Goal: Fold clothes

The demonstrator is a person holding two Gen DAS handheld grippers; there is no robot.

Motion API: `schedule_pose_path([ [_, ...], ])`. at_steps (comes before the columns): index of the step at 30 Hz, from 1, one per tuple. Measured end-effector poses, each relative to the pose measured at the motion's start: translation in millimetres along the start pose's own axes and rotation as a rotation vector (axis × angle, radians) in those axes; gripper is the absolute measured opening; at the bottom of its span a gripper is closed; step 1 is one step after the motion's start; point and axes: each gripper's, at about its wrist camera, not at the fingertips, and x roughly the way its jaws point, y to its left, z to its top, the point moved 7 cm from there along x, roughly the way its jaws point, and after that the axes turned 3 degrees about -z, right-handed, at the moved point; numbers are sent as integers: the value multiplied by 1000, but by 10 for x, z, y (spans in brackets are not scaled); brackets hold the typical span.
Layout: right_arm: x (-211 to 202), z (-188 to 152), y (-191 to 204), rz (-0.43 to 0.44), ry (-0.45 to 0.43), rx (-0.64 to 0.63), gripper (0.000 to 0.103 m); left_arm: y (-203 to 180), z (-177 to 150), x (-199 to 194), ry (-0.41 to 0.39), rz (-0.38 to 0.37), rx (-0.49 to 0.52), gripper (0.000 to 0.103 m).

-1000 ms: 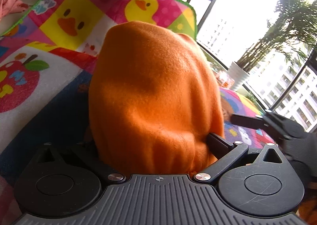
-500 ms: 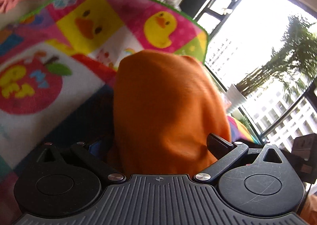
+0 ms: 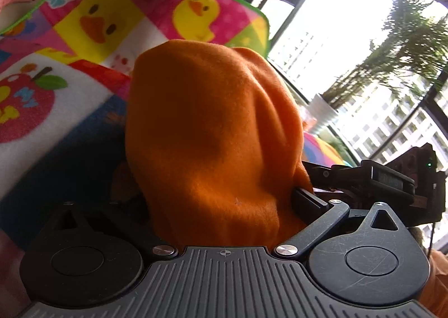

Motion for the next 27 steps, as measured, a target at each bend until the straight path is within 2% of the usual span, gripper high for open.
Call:
schedule_pose_path([
  [2,-68,-50,-54,-27,0,-5,77,-39,-44,7,10,7,14,102],
  [5,-147,-92,-131,-125,-2,-47,76,-55,-77,9,17,41,36,102],
  [7,-195,-83,-131,-183,-15,-99,76,-92,-35,-80,3,27,46,102],
  [11,-203,-78,-117,-323,-25,-247,77,-132,171,-398,-96,-15,49,102],
  [12,-194,-87,-109,-337,-24,-274,77,-110,237,-449,-124,3,47,103],
  [14,-179,-104,-89,-379,-28,-328,79,0,347,-458,-156,92,45,103],
  [17,-195,-50,-50,-406,-44,-368,81,170,348,-215,-108,193,69,103],
  [20,-299,140,43,-384,-107,-377,84,238,253,-18,-61,178,63,103],
  [22,-366,378,112,-394,-182,-382,89,254,204,99,-36,160,61,103],
  [24,-317,636,153,-428,-232,-396,89,246,173,192,-24,160,78,103],
  [25,-253,762,167,-449,-248,-409,89,236,163,233,-21,163,92,103],
  [27,3,871,117,-509,-217,-452,89,226,155,273,-17,164,100,103],
])
